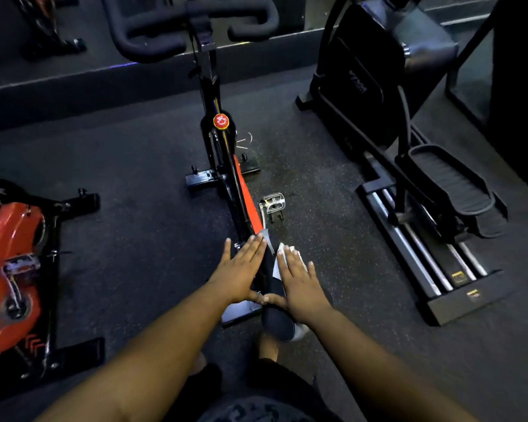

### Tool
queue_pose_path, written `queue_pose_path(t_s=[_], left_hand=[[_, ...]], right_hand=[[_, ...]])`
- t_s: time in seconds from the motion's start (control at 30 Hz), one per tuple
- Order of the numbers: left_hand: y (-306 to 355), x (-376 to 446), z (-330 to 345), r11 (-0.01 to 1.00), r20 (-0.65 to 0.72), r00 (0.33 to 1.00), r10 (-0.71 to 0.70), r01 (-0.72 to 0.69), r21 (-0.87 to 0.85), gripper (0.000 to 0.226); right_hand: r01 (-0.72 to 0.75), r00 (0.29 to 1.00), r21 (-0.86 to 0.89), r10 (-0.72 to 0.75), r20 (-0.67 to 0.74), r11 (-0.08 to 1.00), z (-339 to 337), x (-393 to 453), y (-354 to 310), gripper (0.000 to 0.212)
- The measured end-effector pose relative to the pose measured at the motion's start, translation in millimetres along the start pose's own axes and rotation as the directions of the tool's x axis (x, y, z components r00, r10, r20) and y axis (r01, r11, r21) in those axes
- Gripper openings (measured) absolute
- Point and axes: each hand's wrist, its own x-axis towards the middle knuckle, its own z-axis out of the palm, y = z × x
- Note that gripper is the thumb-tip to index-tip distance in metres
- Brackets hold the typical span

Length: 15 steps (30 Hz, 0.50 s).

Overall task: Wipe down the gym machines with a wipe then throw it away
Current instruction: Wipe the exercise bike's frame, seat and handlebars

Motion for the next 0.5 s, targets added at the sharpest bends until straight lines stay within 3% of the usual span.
queue_pose_path(t_s=[0.1, 0.27, 0.5], left_hand=[[-5, 7, -4, 1.000, 0.003, 1.000, 0.016, -0.016, 0.004, 0.142], [-27, 4, -8, 1.000, 0.014, 1.000, 0.025, -0.025, -0.013, 0.142], [-47, 8, -23, 0.986, 0.051, 0.987, 0.155, -0.158, 0.054, 0.140]], right_hand=[[-0.033, 0.999, 0.053, 0.033, -0.007, 0.998, -5, 22, -13, 0.120], [-0.042, 0.999, -0.019, 0.042, -0.023, 0.999, -19, 48, -38, 0.117], [-0.134, 0.990, -0.198, 0.138, 0.007, 0.971, 25, -15, -35, 0.119]])
